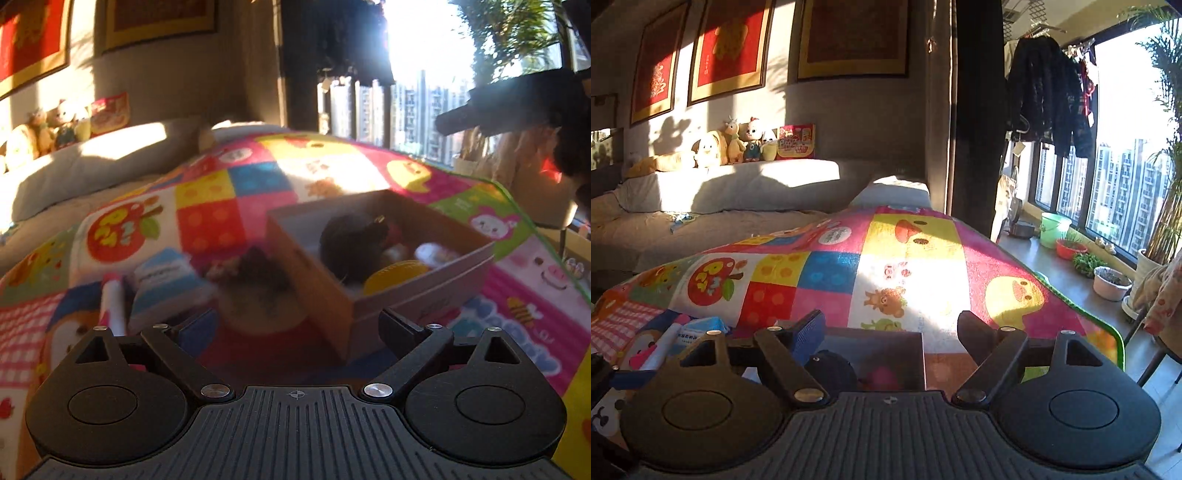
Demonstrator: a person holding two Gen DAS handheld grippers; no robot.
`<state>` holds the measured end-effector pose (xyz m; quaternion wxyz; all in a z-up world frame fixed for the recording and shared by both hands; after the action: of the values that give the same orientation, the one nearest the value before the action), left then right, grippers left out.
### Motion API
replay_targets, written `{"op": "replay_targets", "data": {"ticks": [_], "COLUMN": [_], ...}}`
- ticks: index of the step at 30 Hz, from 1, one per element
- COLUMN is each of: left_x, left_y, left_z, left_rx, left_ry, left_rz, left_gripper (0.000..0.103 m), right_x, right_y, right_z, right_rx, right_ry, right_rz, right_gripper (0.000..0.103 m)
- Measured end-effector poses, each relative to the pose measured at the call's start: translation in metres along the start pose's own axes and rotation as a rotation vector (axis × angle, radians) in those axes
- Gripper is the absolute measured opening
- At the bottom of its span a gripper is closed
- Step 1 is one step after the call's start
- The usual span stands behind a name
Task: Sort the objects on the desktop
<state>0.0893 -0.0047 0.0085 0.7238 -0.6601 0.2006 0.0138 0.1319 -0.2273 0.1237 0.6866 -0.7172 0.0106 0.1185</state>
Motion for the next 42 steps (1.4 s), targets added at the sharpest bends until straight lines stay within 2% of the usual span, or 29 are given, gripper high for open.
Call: {"op": "replay_targets", "data": {"ticks": [4,8,9,10,11,13,15,18,21,23,25,30,31,33,34,35,37,39,42], "left_x": [-0.008,-0.02,-0.024,-0.026,-0.028,-0.031,-0.034,-0.035,-0.037,-0.037,-0.037,-0.04,-0.041,-0.041,-0.041,-0.041,-0.042,-0.042,-0.042], "left_y": [0.027,0.037,0.037,0.039,0.042,0.045,0.044,0.045,0.045,0.045,0.046,0.046,0.045,0.045,0.045,0.045,0.044,0.045,0.045], "left_z": [0.049,0.079,0.082,0.086,0.089,0.095,0.098,0.1,0.099,0.1,0.102,0.103,0.102,0.102,0.102,0.102,0.103,0.104,0.105], "left_rx": [-0.089,-0.179,-0.183,-0.186,-0.192,-0.244,-0.288,-0.323,-0.337,-0.35,-0.371,-0.391,-0.391,-0.395,-0.397,-0.4,-0.407,-0.413,-0.421], "left_ry": [-0.127,-0.186,-0.195,-0.201,-0.203,-0.186,-0.173,-0.151,-0.125,-0.121,-0.115,-0.091,-0.088,-0.081,-0.079,-0.079,-0.079,-0.079,-0.077], "left_rz": [0.061,0.049,0.041,0.034,0.029,0.021,-0.004,-0.021,-0.031,-0.037,-0.04,-0.06,-0.066,-0.076,-0.077,-0.077,-0.08,-0.082,-0.082], "left_gripper": [0.099,0.1,0.1,0.1,0.1,0.1,0.1,0.1,0.101,0.101,0.101,0.101,0.101,0.101,0.101,0.101,0.102,0.102,0.102], "right_x": [0.006,0.018,0.024,0.032,0.042,0.067,0.097,0.144,0.194,0.225,0.244,0.237,0.227,0.199,0.189,0.184,0.188,0.2,0.216], "right_y": [0.008,0.002,0.002,0.003,0.005,0.012,0.018,0.031,0.048,0.063,0.077,0.102,0.104,0.098,0.086,0.075,0.056,0.056,0.075], "right_z": [0.013,0.052,0.066,0.082,0.098,0.127,0.151,0.186,0.207,0.211,0.214,0.222,0.222,0.228,0.228,0.225,0.215,0.209,0.211], "right_rx": [-0.003,-0.004,-0.008,-0.008,-0.001,0.03,0.024,-0.076,-0.205,-0.213,-0.169,-0.171,-0.166,-0.128,-0.13,-0.164,-0.262,-0.303,-0.374], "right_ry": [-0.014,-0.094,-0.131,-0.173,-0.215,-0.27,-0.271,-0.238,-0.155,-0.113,-0.111,-0.156,-0.189,-0.333,-0.368,-0.351,-0.248,-0.19,-0.156], "right_rz": [0.058,0.113,0.143,0.186,0.242,0.353,0.409,0.455,0.479,0.539,0.605,0.711,0.745,0.811,0.782,0.739,0.65,0.66,0.683], "right_gripper": [0.079,0.079,0.076,0.063,0.048,0.043,0.041,0.037,0.027,0.026,0.026,0.026,0.026,0.026,0.026,0.026,0.03,0.03,0.03]}}
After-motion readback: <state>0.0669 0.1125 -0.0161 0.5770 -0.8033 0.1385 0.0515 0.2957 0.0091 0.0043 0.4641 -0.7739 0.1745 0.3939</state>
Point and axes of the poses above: each gripper's, at about its wrist camera, not at the fingertips, and x roughly the way its jaws point, z to its left, y to its underside, the point moved 7 cm from there along x, roughly the way its jaws point, and after that the axes turned 13 degrees about -z, right-handed, at the moved point
